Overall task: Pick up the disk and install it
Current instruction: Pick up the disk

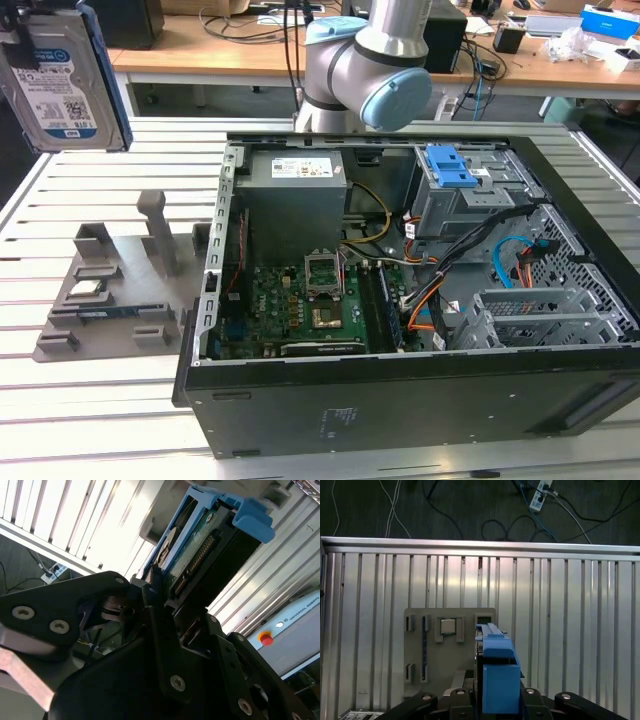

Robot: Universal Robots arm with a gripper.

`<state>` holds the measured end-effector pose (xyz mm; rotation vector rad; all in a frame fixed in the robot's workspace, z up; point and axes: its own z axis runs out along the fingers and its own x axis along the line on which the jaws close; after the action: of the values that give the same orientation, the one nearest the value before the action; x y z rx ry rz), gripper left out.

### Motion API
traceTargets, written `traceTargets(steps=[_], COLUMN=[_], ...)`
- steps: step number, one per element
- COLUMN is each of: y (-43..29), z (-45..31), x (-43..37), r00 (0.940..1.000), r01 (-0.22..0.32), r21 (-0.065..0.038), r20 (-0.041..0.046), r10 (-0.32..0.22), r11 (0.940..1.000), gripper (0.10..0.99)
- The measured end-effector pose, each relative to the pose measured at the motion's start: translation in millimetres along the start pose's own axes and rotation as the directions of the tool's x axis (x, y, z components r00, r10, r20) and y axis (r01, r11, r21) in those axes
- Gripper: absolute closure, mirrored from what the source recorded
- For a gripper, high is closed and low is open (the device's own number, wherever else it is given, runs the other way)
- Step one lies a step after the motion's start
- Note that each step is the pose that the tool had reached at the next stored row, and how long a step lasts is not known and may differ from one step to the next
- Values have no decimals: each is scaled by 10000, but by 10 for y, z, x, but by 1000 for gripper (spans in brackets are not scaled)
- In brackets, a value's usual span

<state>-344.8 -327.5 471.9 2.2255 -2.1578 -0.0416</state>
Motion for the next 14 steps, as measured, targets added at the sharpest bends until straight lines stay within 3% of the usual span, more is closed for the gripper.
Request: traceTargets(steps=[14], y=[20], z=[-431], x=[4], r00=[10000], r01=[0], r21=[0], r20=[0], r10=[0], r11=[10000], gripper=[722])
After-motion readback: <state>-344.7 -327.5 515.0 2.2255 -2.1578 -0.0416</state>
